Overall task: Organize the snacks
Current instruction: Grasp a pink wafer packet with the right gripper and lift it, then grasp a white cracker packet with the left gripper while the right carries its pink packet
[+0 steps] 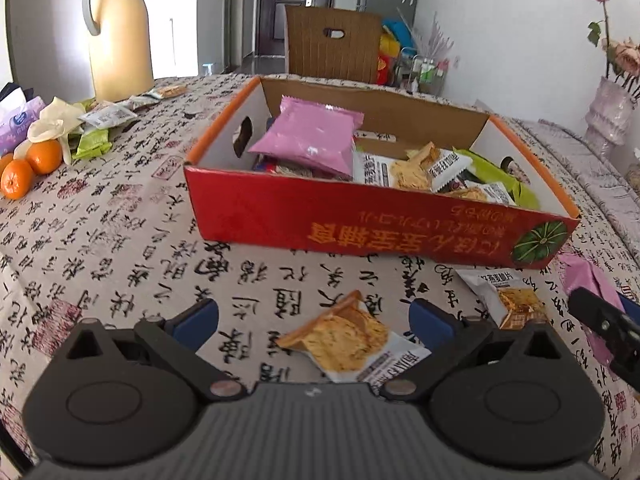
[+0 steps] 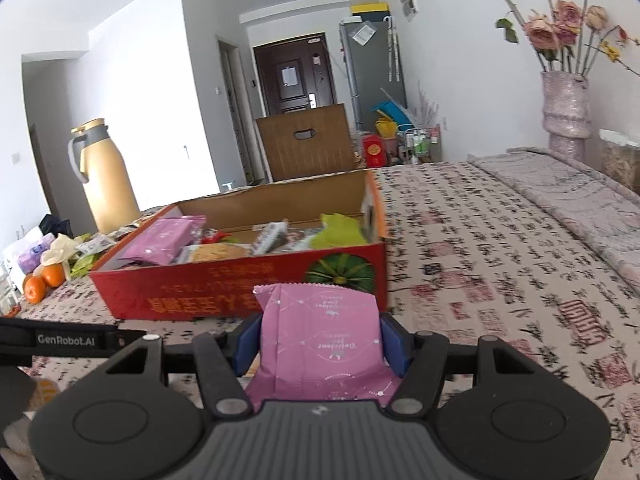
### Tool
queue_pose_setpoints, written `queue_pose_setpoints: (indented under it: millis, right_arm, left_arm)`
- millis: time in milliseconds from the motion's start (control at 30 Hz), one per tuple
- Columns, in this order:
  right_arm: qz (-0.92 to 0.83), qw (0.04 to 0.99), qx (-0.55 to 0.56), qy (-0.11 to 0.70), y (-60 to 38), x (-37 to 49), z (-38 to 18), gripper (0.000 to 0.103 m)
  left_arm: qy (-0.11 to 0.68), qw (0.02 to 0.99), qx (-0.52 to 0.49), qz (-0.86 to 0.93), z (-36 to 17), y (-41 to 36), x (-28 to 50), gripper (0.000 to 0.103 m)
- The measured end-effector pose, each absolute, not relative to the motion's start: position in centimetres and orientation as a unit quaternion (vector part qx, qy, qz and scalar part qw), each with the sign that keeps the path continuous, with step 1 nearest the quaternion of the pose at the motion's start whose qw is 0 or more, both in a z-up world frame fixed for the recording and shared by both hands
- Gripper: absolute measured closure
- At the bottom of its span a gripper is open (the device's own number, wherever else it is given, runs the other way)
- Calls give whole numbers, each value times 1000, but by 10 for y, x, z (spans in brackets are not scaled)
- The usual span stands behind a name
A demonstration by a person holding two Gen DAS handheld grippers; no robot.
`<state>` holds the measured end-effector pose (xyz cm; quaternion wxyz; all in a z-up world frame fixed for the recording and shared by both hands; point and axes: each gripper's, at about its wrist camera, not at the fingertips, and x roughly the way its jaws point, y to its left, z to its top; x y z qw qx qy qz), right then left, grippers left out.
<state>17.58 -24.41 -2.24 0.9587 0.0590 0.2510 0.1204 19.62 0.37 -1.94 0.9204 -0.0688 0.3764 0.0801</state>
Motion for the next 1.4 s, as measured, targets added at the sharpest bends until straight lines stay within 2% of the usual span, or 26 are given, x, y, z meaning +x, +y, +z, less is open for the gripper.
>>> queue_pose_setpoints:
  millis: [233,533,667,967,1100,1333,1400]
  right_arm:
    - [106,960,67,250,-263,174,-35,42]
    - [117,959,70,249,-266,175,-42,42]
    - [121,958,66,250,-265,174,-44,42]
    - [116,959,62,251,-263,173,-46,42]
    - [113,960,57,251,-262,173,-46,42]
    - [106,961,50,249,-260,171,-47,42]
    - [103,962,48,250,-259,171,-46,42]
  left_arm:
    - [415,900,-74,110,-32,-6,210,0]
    - [426,892,-72,130,-38,-17,216,1]
    - [419,896,-61,131,-40,-20,215,4]
    - [400,906,-49,127,-38,-18,206,25]
    - [390,913,-42,115,-37,-17,202,43]
    - [381,918,-40,101,-37,-15,196,45]
    - [380,919,-40,97,-36,-14,196,55]
